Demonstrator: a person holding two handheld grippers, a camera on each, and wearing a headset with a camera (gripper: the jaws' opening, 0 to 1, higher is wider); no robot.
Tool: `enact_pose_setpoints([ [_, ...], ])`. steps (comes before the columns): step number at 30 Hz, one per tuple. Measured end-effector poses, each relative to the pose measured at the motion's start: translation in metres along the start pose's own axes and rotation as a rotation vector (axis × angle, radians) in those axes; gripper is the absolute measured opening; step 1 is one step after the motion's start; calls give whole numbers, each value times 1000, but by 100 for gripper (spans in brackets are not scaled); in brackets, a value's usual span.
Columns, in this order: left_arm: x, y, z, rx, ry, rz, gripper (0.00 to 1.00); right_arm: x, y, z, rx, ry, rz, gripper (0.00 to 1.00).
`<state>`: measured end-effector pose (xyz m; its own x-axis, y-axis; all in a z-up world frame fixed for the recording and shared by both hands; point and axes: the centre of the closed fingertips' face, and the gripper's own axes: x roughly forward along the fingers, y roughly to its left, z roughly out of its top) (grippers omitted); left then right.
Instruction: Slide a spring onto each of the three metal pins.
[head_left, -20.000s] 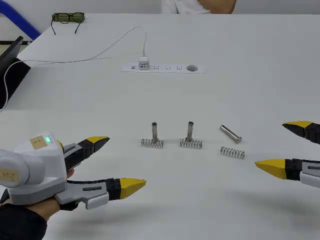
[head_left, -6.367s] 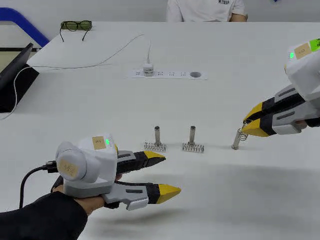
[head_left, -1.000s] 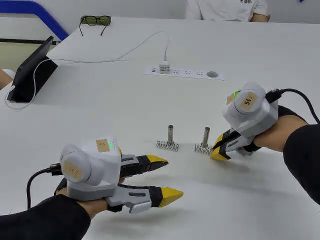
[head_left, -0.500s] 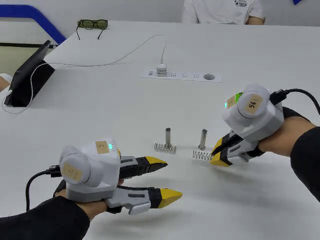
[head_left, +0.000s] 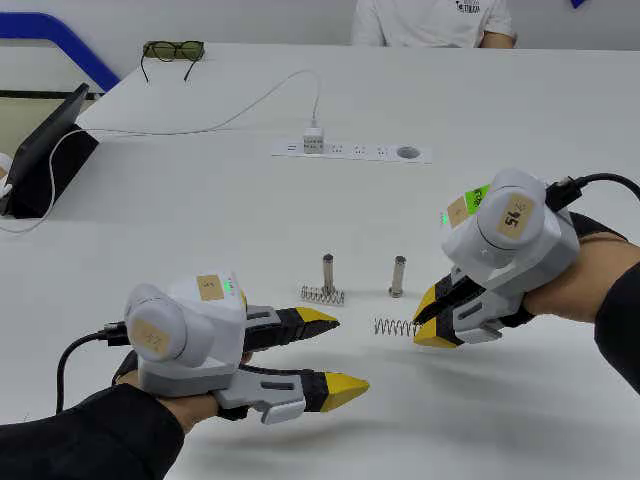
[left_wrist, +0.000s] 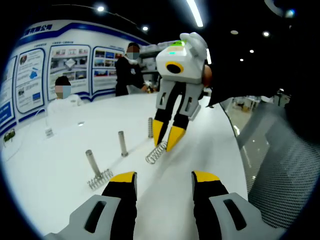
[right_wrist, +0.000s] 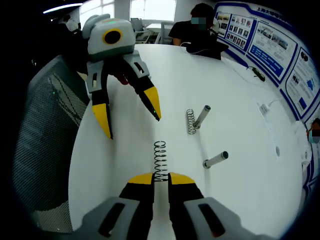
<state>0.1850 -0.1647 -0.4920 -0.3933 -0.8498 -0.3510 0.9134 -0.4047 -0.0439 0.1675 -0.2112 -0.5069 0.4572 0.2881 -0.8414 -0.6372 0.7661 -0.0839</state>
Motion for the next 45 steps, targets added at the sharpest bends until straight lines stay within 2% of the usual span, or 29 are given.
enact_pose_setpoints([
  [11, 5, -1, 4, 25, 6, -17, 42, -1, 16, 16, -58, -18, 31, 12],
  [20, 8, -4, 6, 48, 6, -36, 31, -3, 23, 26, -116, -40, 53, 12],
  [29, 9, -8, 8, 68, -3, -54, 20, -3, 28, 28, -162, -42, 68, 12],
  [35, 9, -11, 6, 78, 8, -64, 12, -4, 30, 30, -187, -49, 69, 12],
  [45, 9, -13, 8, 88, -1, -72, 11, -3, 32, 29, -181, -48, 75, 12],
])
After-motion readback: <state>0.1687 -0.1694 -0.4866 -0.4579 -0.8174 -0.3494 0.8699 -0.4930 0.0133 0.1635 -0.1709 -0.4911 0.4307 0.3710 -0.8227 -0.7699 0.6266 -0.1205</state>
